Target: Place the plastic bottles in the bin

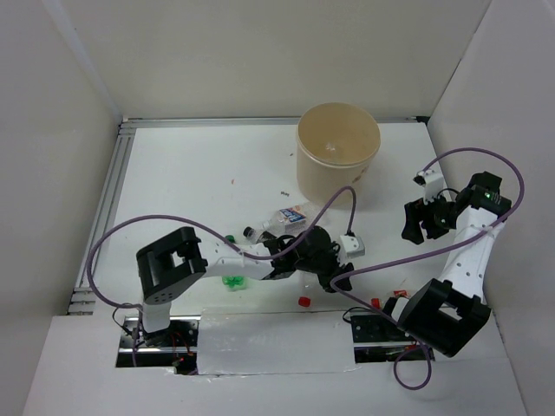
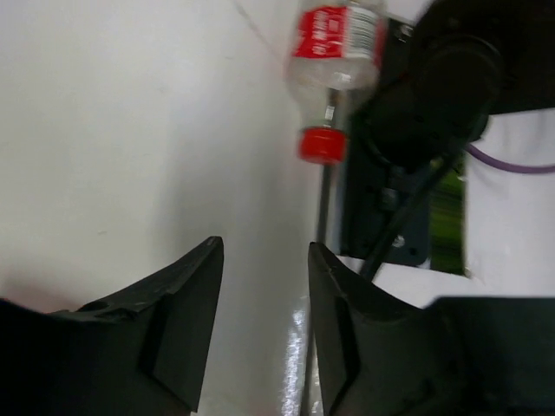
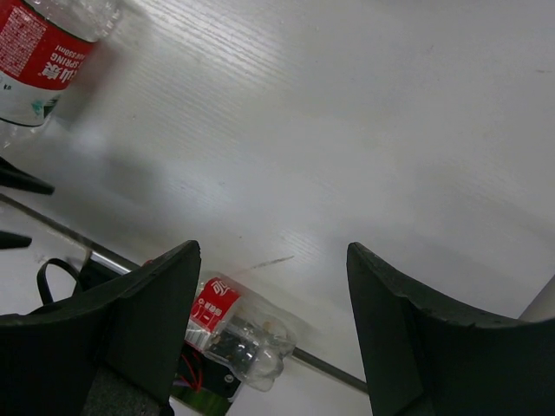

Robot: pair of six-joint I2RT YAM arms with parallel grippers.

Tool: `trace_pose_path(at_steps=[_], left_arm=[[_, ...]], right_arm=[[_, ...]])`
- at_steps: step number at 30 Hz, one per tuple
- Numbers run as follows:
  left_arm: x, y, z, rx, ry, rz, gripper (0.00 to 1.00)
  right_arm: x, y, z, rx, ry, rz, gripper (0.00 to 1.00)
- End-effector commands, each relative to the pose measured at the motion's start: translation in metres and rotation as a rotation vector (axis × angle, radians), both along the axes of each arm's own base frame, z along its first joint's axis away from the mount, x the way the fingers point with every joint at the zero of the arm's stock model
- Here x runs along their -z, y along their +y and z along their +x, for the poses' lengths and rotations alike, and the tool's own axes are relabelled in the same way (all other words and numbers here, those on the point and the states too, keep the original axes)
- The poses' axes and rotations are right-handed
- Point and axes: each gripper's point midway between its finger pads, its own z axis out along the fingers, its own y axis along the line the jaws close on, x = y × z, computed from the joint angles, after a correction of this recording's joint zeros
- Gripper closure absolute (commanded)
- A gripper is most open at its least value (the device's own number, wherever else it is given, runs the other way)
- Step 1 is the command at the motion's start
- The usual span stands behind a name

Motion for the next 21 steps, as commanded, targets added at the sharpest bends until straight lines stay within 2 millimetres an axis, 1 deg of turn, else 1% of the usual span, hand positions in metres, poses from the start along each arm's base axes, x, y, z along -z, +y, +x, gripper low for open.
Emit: trace_pose_path(at_steps=[1, 2, 4, 5, 6, 7, 8, 9, 10, 12, 13, 14, 15, 17, 18, 19, 20, 21], left_arm=[[-0.027, -0.027, -0.029, 0.167, -0.037, -0.124, 0.42], [-0.022, -0.027, -0.029, 0.167, -0.032, -0.115, 0.41], [-0.025, -0.031, -0.041, 0.2, -0.031, -0.128, 0.38], [-0.022, -0.033, -0.045, 0.209, -0.031, -0.13, 0.36], [-0.022, -0.033, -0.045, 0.209, -0.031, -0.13, 0.32], [-0.016, -0.037, -0.042, 0.198, -0.032, -0.121, 0.32], [-0.015, -0.04, -0.046, 0.207, -0.032, -0.121, 0.31], [-0.011, -0.041, -0.043, 0.193, -0.037, -0.117, 0.31], [-0.012, -0.046, -0.044, 0.191, -0.043, -0.119, 0.31], [-0.004, -0.051, -0.039, 0.17, -0.049, -0.11, 0.31], [-0.01, -0.054, -0.037, 0.157, -0.05, -0.129, 0.31], [-0.005, -0.055, -0.036, 0.157, -0.049, -0.125, 0.31], [-0.002, -0.059, -0.034, 0.149, -0.052, -0.122, 0.32], [-0.004, -0.065, -0.032, 0.149, -0.055, -0.13, 0.33], [-0.003, -0.067, -0.033, 0.157, -0.052, -0.132, 0.35], [0.005, -0.067, -0.033, 0.157, -0.046, -0.118, 0.35], [0.004, -0.07, -0.033, 0.165, -0.044, -0.124, 0.37], [-0.001, -0.073, -0.032, 0.166, -0.049, -0.135, 0.37]], right_arm=[[-0.012, 0.001, -0.005, 0.01, -0.005, -0.004, 0.25], [-0.012, 0.001, -0.005, 0.01, -0.005, -0.004, 0.25], [-0.013, 0.0, -0.003, 0.01, -0.005, -0.004, 0.25], [-0.013, 0.0, -0.003, 0.01, -0.005, -0.004, 0.25], [-0.011, 0.0, -0.002, 0.01, 0.002, 0.001, 0.25], [-0.012, 0.001, -0.002, 0.007, -0.003, 0.008, 0.25], [-0.012, 0.001, -0.002, 0.007, -0.003, 0.008, 0.25], [-0.012, 0.001, -0.002, 0.014, 0.0, 0.013, 0.25], [-0.012, 0.001, -0.002, 0.015, 0.0, 0.013, 0.25], [-0.012, 0.003, -0.001, 0.012, -0.005, 0.02, 0.26], [-0.012, 0.003, -0.001, 0.012, -0.005, 0.02, 0.26], [-0.014, 0.004, -0.003, 0.012, -0.006, 0.019, 0.26], [-0.01, 0.006, -0.005, 0.012, 0.004, 0.026, 0.26], [-0.012, 0.006, -0.006, 0.012, -0.003, 0.021, 0.26], [-0.009, 0.007, -0.007, 0.012, 0.004, 0.026, 0.26], [-0.011, 0.007, -0.008, 0.012, -0.003, 0.021, 0.26], [-0.011, 0.007, -0.008, 0.012, -0.003, 0.021, 0.26], [-0.011, 0.007, -0.008, 0.012, -0.003, 0.021, 0.26]])
